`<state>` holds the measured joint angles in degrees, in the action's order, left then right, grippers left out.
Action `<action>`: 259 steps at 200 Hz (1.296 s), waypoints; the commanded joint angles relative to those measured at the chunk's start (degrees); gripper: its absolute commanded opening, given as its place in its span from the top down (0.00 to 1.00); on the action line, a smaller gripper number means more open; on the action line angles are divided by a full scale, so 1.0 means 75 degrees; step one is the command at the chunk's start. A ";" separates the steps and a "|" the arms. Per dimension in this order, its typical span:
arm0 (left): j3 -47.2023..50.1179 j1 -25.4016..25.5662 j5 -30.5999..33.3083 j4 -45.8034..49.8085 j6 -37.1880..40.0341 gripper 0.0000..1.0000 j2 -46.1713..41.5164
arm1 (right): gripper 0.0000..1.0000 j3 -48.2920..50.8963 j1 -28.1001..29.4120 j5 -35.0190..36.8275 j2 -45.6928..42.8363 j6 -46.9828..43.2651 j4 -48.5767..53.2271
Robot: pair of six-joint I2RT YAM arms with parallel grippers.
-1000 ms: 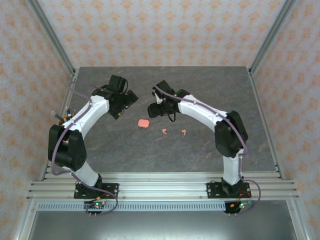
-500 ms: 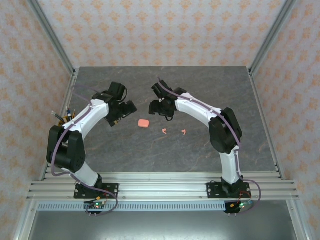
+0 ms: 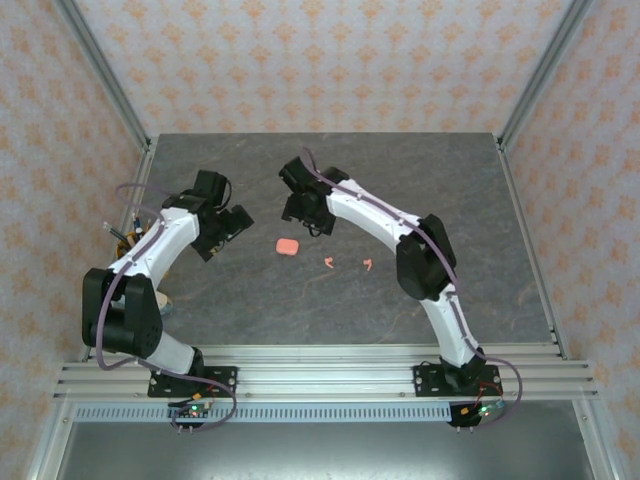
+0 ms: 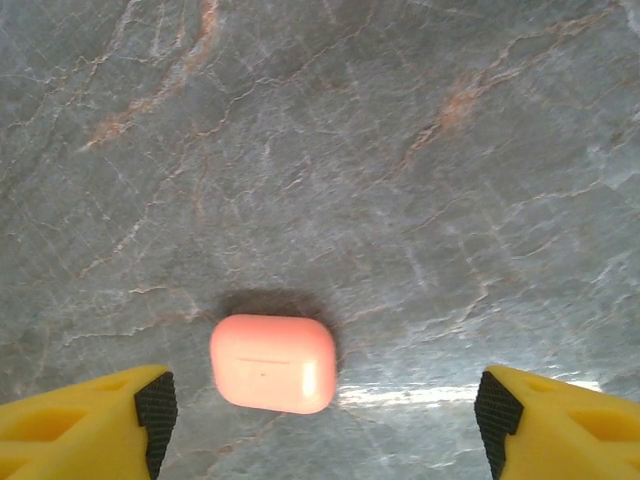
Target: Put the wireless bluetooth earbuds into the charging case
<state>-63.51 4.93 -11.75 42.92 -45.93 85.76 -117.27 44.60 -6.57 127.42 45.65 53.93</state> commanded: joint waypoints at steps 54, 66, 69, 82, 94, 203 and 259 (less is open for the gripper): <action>0.0605 -0.0694 -0.0583 -0.0666 -0.0294 0.00 -0.0289 | 0.06 -0.2636 0.0796 0.1413 0.1741 0.0376 0.2113; 0.0703 -0.0803 -0.0706 -0.0787 -0.0330 0.00 -0.0301 | 0.06 -0.2981 0.0849 0.1381 0.1991 0.0312 0.2231; 0.0731 -0.0825 -0.0723 -0.0807 -0.0326 0.00 -0.0301 | 0.06 -0.3060 0.0849 0.1380 0.2060 0.0318 0.2268; 0.0840 -0.0921 -0.0854 -0.0909 -0.0365 0.00 -0.0301 | 0.06 -0.3302 0.0868 0.1411 0.2294 0.0375 0.2410; 0.0936 -0.0993 -0.0925 -0.1005 -0.0400 0.00 -0.0313 | 0.07 -0.3369 0.0879 0.1415 0.2430 0.0448 0.2417; 0.1327 -0.1254 -0.1556 -0.1544 -0.0498 0.00 -0.0231 | 0.12 -0.3805 0.0999 0.0938 0.3201 0.0377 0.2052; 0.1402 -0.1278 -0.1657 -0.1679 -0.0579 0.00 -0.0219 | 0.15 -0.3688 0.1021 0.0909 0.3393 0.0339 0.2079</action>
<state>-53.78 -3.90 -23.64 31.53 -49.65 85.10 -144.29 51.75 -0.19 151.89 48.42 68.64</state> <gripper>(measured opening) 0.999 0.856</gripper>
